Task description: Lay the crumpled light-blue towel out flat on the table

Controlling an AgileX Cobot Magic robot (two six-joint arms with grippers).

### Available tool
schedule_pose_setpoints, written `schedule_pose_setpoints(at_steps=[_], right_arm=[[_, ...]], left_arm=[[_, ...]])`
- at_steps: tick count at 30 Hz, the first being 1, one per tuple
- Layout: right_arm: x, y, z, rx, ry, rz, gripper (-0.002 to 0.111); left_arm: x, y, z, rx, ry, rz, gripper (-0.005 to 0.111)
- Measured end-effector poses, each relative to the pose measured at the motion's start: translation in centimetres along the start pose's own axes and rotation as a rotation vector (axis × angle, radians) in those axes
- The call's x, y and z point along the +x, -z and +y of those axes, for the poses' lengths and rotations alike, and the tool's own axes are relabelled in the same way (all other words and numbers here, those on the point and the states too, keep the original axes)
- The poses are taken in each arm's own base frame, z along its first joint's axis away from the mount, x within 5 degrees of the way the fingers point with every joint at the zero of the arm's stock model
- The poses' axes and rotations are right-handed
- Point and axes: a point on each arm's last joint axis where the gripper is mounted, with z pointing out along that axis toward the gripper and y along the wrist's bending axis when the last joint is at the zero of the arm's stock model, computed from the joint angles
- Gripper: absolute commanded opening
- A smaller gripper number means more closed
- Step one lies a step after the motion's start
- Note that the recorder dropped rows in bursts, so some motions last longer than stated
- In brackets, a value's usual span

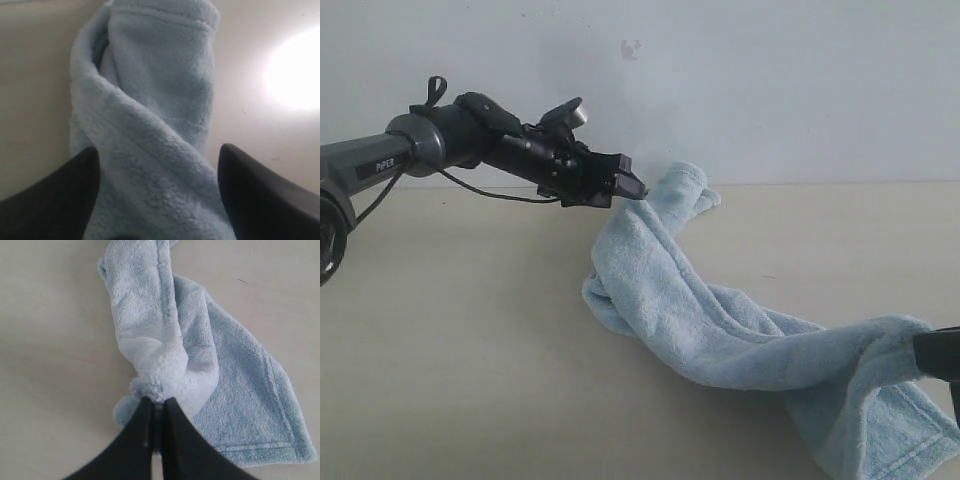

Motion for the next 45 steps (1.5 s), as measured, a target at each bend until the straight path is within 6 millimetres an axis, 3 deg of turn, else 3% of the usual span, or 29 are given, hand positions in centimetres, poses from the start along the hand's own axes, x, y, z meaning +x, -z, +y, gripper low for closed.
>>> schedule_pose_setpoints(at_steps=[7,15,17,22,31,37,45], right_arm=[[0.0,0.0,0.0,0.002,0.000,-0.003,0.000],[-0.1,0.0,0.0,0.004,0.000,-0.007,0.000],[-0.1,0.0,0.0,0.004,0.000,-0.007,0.000],[-0.1,0.0,-0.1,0.006,0.000,-0.010,0.000],[-0.1,0.0,-0.1,0.006,0.000,-0.010,0.000],[-0.1,0.0,-0.1,0.006,0.000,-0.010,0.000],[-0.1,0.0,-0.1,0.007,0.000,-0.012,0.000]], left_arm=[[-0.6,0.0,0.8,-0.114,-0.046,-0.056,0.064],[0.8,-1.8,1.3,-0.128,-0.047,-0.025,0.061],[1.0,-2.0,1.6,-0.129,-0.043,-0.019,0.051],[1.3,-2.3,1.8,-0.129,-0.049,-0.013,0.005],[0.0,-1.3,0.6,-0.097,-0.090,-0.022,0.004],[-2.3,1.6,-2.1,-0.064,-0.143,-0.044,0.004],[-2.3,4.5,-3.5,-0.069,-0.206,0.093,0.004]])
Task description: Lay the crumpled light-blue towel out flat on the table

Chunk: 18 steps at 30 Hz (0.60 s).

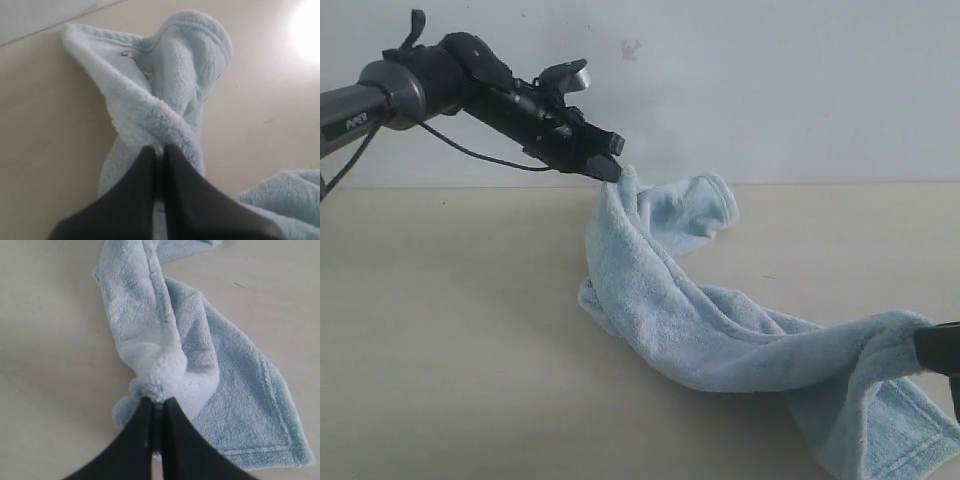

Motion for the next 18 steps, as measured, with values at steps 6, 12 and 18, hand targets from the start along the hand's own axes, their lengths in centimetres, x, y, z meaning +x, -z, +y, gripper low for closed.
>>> schedule_pose_setpoints(at_steps=[6,12,18], right_arm=[[-0.1,0.0,-0.1,0.008,0.000,-0.015,0.000],[-0.3,0.1,-0.1,0.014,0.021,-0.029,0.000],[-4.3,2.7,0.2,0.076,0.100,-0.132,0.000]], left_arm=[[-0.7,6.5,0.6,-0.136,-0.013,0.038,0.004],[0.4,13.7,0.6,-0.234,0.033,0.043,0.004],[3.3,18.3,-1.8,-0.270,0.063,0.048,0.004]])
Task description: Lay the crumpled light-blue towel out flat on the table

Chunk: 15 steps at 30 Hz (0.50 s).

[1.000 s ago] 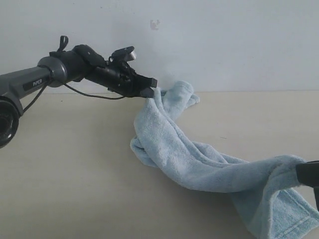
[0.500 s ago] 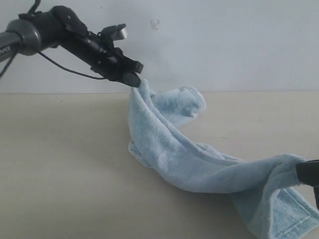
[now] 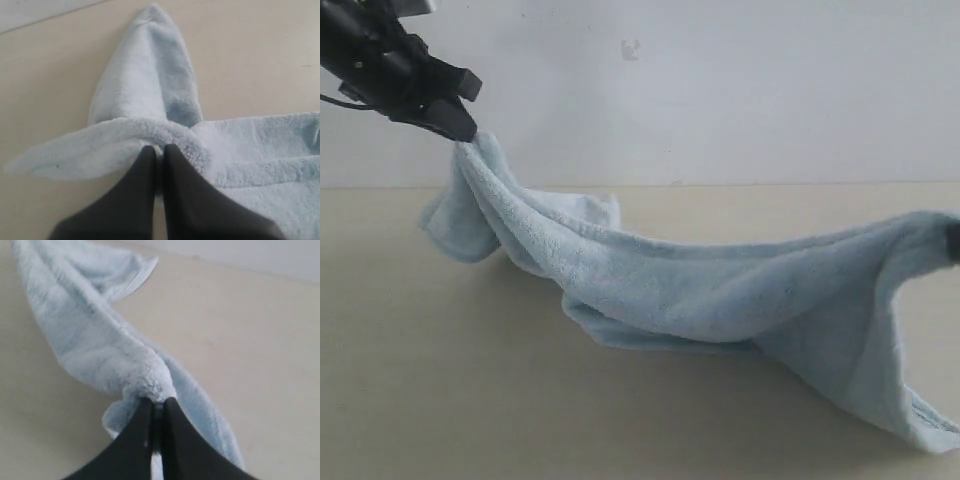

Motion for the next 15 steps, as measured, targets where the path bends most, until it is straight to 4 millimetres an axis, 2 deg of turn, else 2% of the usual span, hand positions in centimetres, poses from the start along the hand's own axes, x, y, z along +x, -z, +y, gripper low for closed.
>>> schedule_pose_setpoints(at_steps=[2,4,11,15], right_arm=[[-1.7,1.2,-0.2,0.048,0.027,-0.023,0.000],[-2.8,2.3,-0.4,0.087,0.046,-0.024,0.000],[-4.8,5.3,0.0,0.101,0.050,0.018,0.000],[-5.7,7.5,0.7,0.093,0.056,-0.041,0.000]], left_arm=[[0.8,1.9,-0.8,-0.021,-0.009,-0.024,0.004],[1.6,4.7,-1.8,-0.041,-0.017,-0.065,0.004],[5.0,15.6,-5.9,-0.140,-0.023,-0.258,0.004],[7.9,19.8,-7.9,-0.170,-0.035,-0.336,0.004]])
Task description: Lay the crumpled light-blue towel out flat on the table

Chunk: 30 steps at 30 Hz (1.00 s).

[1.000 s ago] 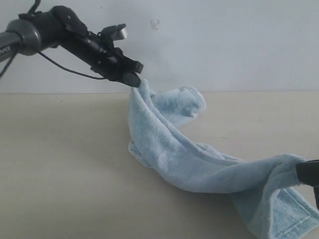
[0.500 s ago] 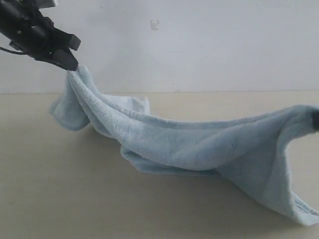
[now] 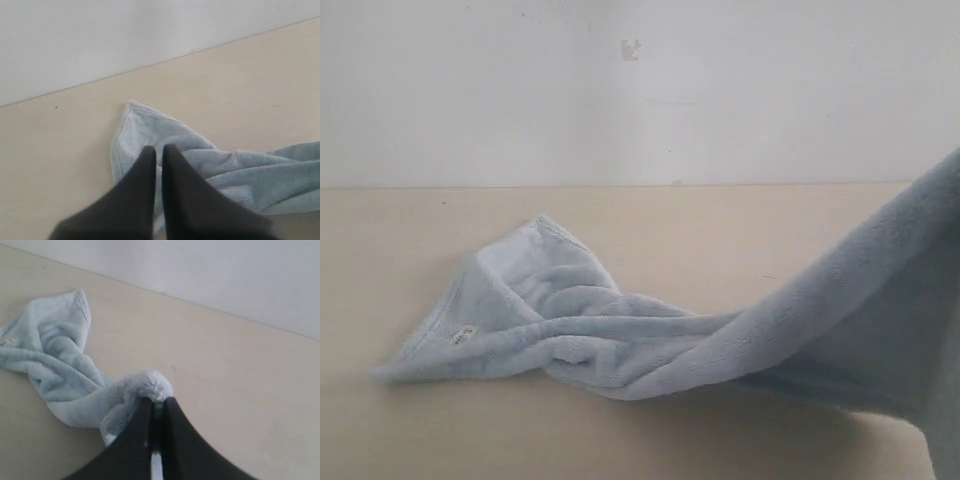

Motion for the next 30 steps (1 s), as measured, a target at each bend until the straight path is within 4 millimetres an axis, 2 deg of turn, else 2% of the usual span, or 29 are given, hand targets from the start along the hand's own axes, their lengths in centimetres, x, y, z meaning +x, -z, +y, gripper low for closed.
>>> schedule_pose_setpoints(at_steps=[2,5,8,11,14,23,30], right_arm=[[-0.2,1.3,0.2,0.001,0.007,-0.033,0.000],[0.0,2.4,0.5,-0.004,0.013,-0.041,0.000],[0.4,2.5,0.7,-0.018,0.012,-0.005,0.000],[0.6,2.5,0.7,-0.024,0.011,0.009,0.000],[0.6,2.5,0.7,-0.024,0.011,0.011,0.000],[0.8,2.4,0.7,-0.026,0.026,0.017,0.000],[2.7,0.2,0.6,-0.032,0.015,0.080,0.000]], left_arm=[[1.3,1.6,-0.5,-0.006,-0.007,0.004,0.007],[4.0,1.5,-0.6,-0.021,-0.018,0.074,0.022],[7.4,-1.6,-0.2,-0.007,-0.025,0.218,0.047],[10.3,-5.1,0.1,0.035,-0.055,0.335,0.061],[11.8,-7.1,0.2,0.084,-0.106,0.364,0.061],[13.8,-11.0,-0.4,0.174,-0.403,0.415,0.061],[16.0,-14.1,0.8,0.123,-0.499,0.481,0.061]])
